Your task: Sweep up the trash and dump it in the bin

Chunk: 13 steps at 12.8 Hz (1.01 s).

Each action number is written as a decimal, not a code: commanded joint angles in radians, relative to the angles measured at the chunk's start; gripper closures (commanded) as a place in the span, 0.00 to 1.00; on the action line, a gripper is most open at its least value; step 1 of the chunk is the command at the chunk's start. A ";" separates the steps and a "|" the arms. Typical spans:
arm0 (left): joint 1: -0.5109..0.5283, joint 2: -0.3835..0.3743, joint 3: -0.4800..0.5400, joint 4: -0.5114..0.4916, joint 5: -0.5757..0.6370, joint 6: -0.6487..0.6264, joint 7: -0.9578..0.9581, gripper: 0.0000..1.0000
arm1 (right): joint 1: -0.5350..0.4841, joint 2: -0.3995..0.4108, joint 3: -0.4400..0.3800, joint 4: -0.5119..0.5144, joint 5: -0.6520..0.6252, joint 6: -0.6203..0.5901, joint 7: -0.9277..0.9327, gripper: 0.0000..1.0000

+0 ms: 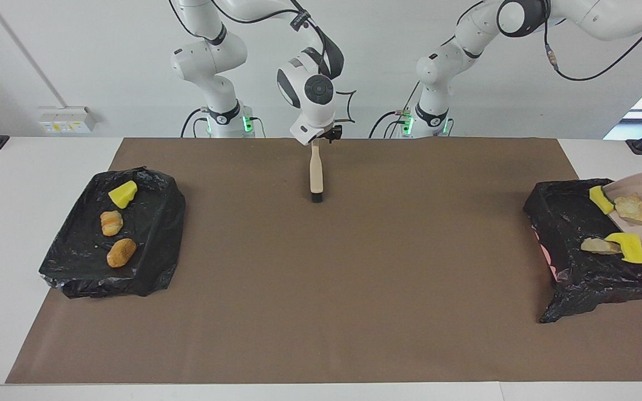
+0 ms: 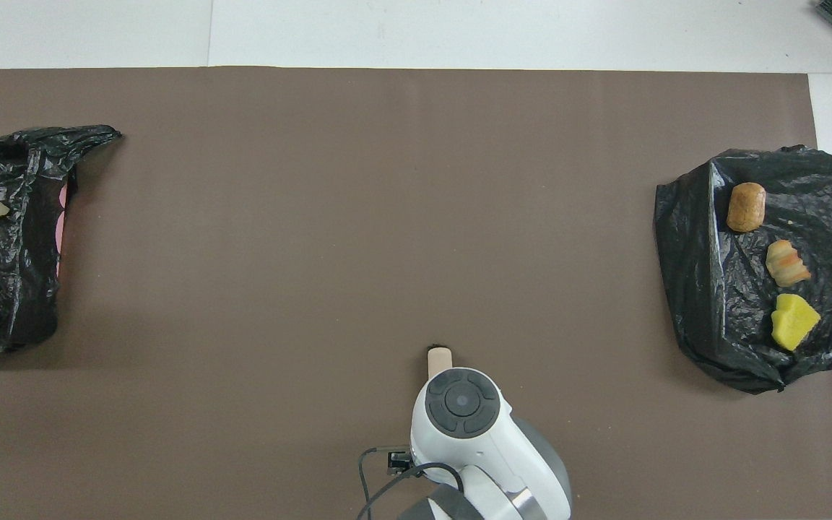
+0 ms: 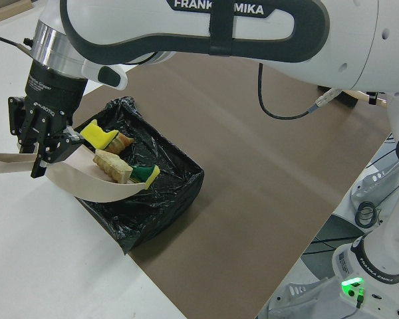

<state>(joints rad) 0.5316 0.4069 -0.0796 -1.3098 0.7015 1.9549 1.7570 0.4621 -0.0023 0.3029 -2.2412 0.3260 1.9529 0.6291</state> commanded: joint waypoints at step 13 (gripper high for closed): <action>-0.225 -0.105 -0.006 0.004 -0.124 -0.209 -0.097 1.00 | -0.431 0.005 -0.004 0.374 -0.355 -0.071 -0.248 0.00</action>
<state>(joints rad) 0.3432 0.3259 -0.0998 -1.2974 0.6513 1.7831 1.7179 0.0811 -0.0028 0.2891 -1.9397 -0.0044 1.9254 0.4351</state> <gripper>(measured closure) 0.674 0.000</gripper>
